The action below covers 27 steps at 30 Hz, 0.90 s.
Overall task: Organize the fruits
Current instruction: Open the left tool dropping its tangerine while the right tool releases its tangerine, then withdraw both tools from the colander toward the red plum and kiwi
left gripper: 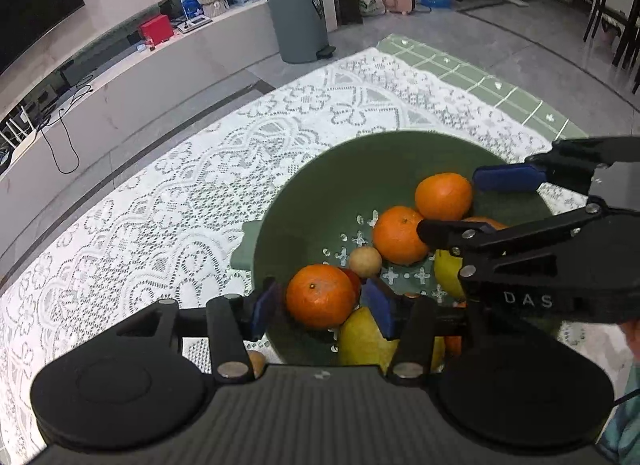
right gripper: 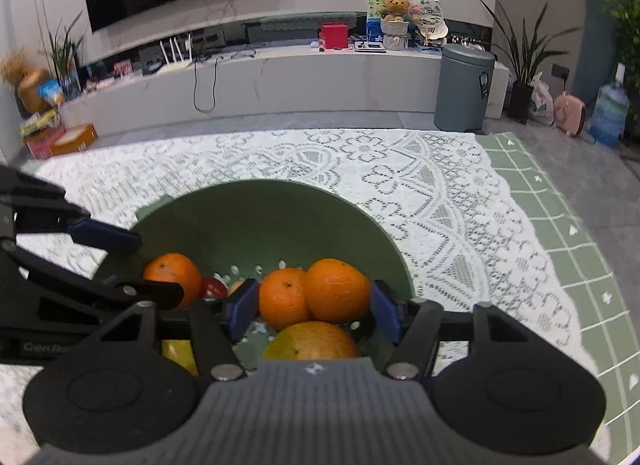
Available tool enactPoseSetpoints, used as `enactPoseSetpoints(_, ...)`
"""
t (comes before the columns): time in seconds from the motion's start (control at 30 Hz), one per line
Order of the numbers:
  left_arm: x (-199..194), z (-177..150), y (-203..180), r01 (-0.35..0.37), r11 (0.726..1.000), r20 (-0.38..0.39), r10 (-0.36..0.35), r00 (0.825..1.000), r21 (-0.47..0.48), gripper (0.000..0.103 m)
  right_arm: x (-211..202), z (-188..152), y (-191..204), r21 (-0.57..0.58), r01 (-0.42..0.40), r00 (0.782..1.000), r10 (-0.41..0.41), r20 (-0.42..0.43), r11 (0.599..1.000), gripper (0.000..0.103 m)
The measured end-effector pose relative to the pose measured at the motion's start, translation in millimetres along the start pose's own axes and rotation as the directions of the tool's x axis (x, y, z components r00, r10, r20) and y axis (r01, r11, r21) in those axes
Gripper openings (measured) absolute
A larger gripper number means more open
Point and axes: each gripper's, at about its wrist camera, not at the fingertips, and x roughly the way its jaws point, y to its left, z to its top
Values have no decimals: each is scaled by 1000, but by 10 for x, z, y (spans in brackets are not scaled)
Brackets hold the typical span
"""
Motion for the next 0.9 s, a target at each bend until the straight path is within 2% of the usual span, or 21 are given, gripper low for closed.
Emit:
enactPoseSetpoints(0.13, -168, -69, 66, 3, 999, 39, -2, 999, -45, 61, -89, -9, -46, 83, -53, 998, 50, 42, 995, 64)
enactPoseSetpoints(0.33, -416, -170, 176, -7, 992, 104, 20, 994, -124, 61, -216, -49, -37, 160, -91, 990, 72, 120, 983, 64)
enactPoseSetpoints(0.43, -564, -248, 248, -26, 986, 150, 51, 987, -166, 61, -312, -99, 36, 154, -82, 984, 55, 170, 985, 65)
enactPoseSetpoints(0.5, -651, -311, 293, -45, 980, 178, 80, 981, -192, 61, -376, -146, 88, 154, -85, 979, 54, 197, 984, 70)
enactPoseSetpoints(0.63, -825, -504, 385, -73, 967, 223, 129, 966, -245, 61, -479, -244, 242, 141, -120, 969, 85, 233, 983, 71)
enactPoseSetpoints(0.77, -950, -722, 463, -95, 955, 239, 166, 957, -282, 61, -572, -337, 449, 94, -136, 960, 108, 257, 986, 76)
enactPoseSetpoints(0.9, -1038, -962, 564, -122, 937, 225, 203, 953, -327, 61, -651, -419, 634, 59, -153, 954, 132, 268, 986, 77)
